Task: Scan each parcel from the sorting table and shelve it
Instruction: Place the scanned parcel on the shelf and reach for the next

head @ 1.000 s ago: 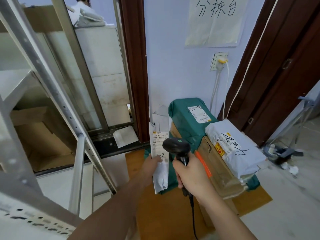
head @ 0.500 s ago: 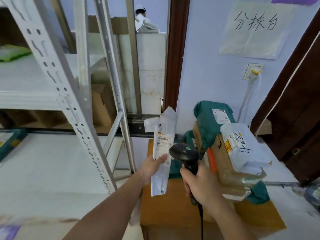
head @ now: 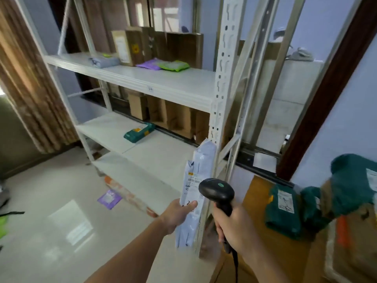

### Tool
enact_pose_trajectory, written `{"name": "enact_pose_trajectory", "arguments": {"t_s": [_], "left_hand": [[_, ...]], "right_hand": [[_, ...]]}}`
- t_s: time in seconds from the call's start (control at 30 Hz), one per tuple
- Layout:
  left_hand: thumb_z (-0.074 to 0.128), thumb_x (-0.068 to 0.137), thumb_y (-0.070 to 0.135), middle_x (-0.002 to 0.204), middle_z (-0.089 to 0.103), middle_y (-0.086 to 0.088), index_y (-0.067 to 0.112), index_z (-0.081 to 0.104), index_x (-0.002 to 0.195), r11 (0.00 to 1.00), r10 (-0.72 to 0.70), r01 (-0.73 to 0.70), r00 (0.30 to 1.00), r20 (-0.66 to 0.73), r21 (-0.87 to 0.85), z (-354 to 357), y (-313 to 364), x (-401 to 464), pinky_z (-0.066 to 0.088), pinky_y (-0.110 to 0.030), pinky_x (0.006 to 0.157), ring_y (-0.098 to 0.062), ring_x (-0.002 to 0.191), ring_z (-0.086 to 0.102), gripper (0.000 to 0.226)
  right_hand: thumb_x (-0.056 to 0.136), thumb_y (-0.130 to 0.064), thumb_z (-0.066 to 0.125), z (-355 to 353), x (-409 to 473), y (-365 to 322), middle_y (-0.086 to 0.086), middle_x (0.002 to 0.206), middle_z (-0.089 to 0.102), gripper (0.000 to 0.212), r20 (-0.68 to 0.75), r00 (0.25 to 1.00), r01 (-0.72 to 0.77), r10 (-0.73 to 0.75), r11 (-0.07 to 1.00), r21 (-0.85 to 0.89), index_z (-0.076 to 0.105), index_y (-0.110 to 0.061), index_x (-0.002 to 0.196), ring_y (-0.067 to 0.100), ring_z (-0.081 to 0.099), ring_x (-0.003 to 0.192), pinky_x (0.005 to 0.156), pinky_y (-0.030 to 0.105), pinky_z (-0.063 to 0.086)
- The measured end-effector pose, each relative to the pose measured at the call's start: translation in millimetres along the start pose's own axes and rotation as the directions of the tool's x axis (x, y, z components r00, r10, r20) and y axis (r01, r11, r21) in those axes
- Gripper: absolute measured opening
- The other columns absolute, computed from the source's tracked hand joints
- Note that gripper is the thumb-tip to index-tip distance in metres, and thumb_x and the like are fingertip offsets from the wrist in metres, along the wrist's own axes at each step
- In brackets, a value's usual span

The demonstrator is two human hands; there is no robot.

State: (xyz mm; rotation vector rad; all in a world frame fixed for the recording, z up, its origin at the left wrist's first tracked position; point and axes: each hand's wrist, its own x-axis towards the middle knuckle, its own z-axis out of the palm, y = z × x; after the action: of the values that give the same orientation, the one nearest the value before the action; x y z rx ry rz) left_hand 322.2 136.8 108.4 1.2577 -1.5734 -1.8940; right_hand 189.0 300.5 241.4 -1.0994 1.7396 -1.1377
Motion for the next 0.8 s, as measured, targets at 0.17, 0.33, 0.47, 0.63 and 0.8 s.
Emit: {"name": "enact_pose_trajectory", "arguments": {"t_s": [0.17, 0.33, 0.47, 0.63, 0.8], "left_hand": [[0.072, 0.096, 0.037, 0.104, 0.08, 0.002, 0.016, 0.076, 0.116, 0.997, 0.004, -0.024, 0.972, -0.235, -0.08, -100.7, -15.2, -26.5, 0.06, -0.037, 0.092, -0.018, 0.099, 0.076, 0.029], [0.068, 0.1, 0.03, 0.105, 0.08, 0.007, 0.022, 0.073, 0.119, 0.984, -0.004, -0.067, 0.92, -0.391, -0.168, -196.4, -26.7, -51.9, 0.059, -0.031, 0.086, -0.013, 0.097, 0.076, 0.021], [0.071, 0.097, 0.04, 0.095, 0.08, 0.006, 0.018, 0.075, 0.114, 0.983, -0.053, -0.044, 0.862, -0.504, -0.179, -273.8, -41.5, -74.2, 0.058, -0.029, 0.075, -0.014, 0.088, 0.076, 0.028], [0.078, 0.083, 0.051, 0.099, 0.081, 0.001, 0.02, 0.079, 0.103, 0.975, -0.125, -0.011, 0.796, -0.593, -0.221, -357.7, -58.0, -116.8, 0.061, -0.044, 0.093, -0.022, 0.095, 0.077, 0.037], [0.071, 0.096, 0.04, 0.089, 0.077, 0.009, 0.022, 0.076, 0.102, 0.964, -0.148, -0.05, 0.719, -0.679, -0.262, -418.3, -65.2, -152.7, 0.055, -0.025, 0.074, -0.01, 0.081, 0.072, 0.02]], "right_hand": [[0.098, -0.016, 0.06, 75.5, 20.8, -22.8, 0.003, 0.051, 0.05, 0.011, 0.099, 0.995, -0.011, 0.011, 1.0, -0.005, 0.057, -0.012, 0.088, 0.016, 0.047, 0.042, 0.045, 0.029, 0.046], [0.097, -0.017, 0.061, 158.2, 44.0, -58.6, 0.003, 0.05, 0.052, 0.011, 0.196, 0.98, 0.04, -0.032, 0.999, -0.034, 0.057, -0.012, 0.088, 0.018, 0.048, 0.042, 0.044, 0.028, 0.047], [0.096, -0.021, 0.062, 229.4, 60.3, -90.6, 0.004, 0.049, 0.051, 0.017, 0.285, 0.954, 0.104, -0.086, 0.993, -0.048, 0.056, -0.014, 0.082, 0.018, 0.046, 0.041, 0.043, 0.028, 0.044], [0.094, -0.012, 0.06, 320.7, 77.2, -118.9, 0.007, 0.048, 0.052, 0.005, 0.412, 0.903, 0.155, -0.126, 0.987, -0.039, 0.06, -0.014, 0.089, 0.021, 0.047, 0.04, 0.045, 0.029, 0.043], [0.091, -0.011, 0.063, 392.7, 85.2, -145.9, 0.013, 0.044, 0.054, 0.01, 0.557, 0.811, 0.254, -0.177, 0.965, -0.063, 0.059, -0.011, 0.082, 0.024, 0.05, 0.038, 0.051, 0.028, 0.046]]}}
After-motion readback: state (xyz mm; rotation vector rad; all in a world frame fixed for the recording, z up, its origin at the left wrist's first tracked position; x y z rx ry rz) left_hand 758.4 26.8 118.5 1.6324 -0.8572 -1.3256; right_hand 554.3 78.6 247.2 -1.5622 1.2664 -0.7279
